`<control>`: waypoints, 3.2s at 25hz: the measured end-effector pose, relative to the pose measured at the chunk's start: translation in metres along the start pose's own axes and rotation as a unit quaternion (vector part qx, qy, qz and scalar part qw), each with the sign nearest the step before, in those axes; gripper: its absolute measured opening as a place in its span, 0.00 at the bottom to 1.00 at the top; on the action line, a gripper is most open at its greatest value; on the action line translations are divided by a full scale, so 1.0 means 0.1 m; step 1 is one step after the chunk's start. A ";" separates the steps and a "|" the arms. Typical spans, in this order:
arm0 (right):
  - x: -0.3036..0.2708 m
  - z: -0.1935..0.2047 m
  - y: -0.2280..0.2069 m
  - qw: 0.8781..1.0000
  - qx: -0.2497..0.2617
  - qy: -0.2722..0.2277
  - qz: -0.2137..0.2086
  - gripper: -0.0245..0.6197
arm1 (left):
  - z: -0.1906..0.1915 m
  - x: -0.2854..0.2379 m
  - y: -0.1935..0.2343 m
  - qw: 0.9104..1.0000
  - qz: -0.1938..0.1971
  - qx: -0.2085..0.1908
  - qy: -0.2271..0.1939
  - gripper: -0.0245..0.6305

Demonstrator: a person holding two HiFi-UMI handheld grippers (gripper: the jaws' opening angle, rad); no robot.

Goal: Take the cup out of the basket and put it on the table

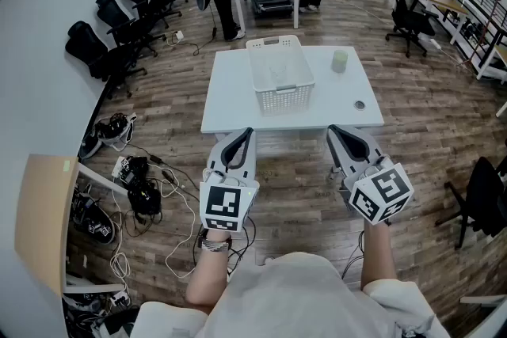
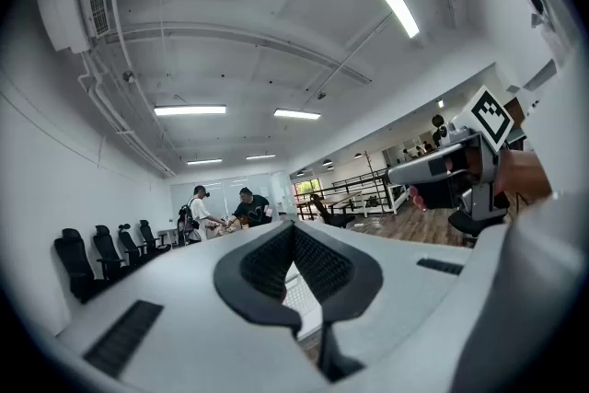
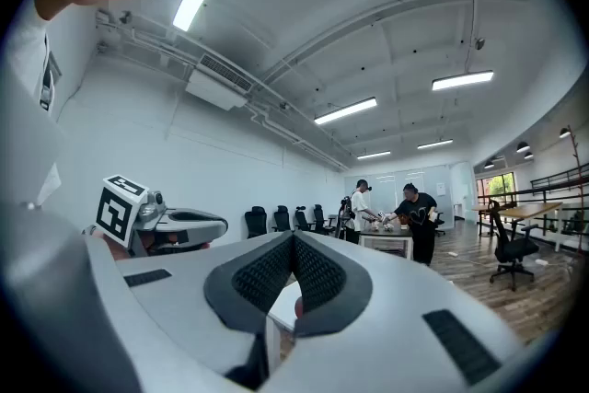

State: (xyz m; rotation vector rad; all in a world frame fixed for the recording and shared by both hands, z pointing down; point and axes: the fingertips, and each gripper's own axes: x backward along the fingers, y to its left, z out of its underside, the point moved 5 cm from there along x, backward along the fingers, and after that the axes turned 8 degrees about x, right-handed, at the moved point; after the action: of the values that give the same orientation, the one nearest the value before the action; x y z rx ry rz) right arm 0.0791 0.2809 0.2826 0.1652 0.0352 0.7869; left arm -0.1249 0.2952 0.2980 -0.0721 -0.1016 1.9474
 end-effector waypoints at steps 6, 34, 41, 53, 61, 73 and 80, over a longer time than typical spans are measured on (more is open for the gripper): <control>0.10 -0.02 -0.05 1.000 -0.020 -0.008 -0.002 0.06 | -0.01 -0.01 -0.12 1.000 0.001 0.000 0.001 0.04; -0.28 0.40 -0.89 0.997 -0.046 -0.011 -0.059 0.06 | 0.35 -0.99 -0.19 1.000 0.002 0.005 0.023 0.04; -1.23 0.35 -1.35 0.998 -0.046 -0.019 -0.044 0.06 | 0.34 -1.89 0.48 0.999 0.021 -0.006 0.023 0.04; -2.51 0.45 -1.80 0.999 -0.033 -0.005 -0.014 0.06 | 0.42 -2.85 1.40 0.999 0.041 -0.008 0.025 0.04; -2.89 0.55 -1.96 0.999 -0.042 0.001 0.001 0.06 | 0.52 -3.23 1.69 0.998 0.052 -0.006 0.033 0.04; -2.99 0.69 -2.14 0.999 -0.035 0.018 -0.004 0.06 | 0.58 -3.40 1.70 0.998 0.044 0.001 0.052 0.04; -2.74 0.73 -2.36 0.999 -0.035 0.022 -0.019 0.06 | 0.51 -3.50 1.40 0.997 0.034 -0.005 0.062 0.04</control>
State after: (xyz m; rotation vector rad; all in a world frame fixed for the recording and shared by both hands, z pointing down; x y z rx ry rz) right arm 0.0583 -0.0868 0.3084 0.0811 0.0533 0.7525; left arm -0.1300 -0.0838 0.3342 -0.2058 -0.0270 2.0060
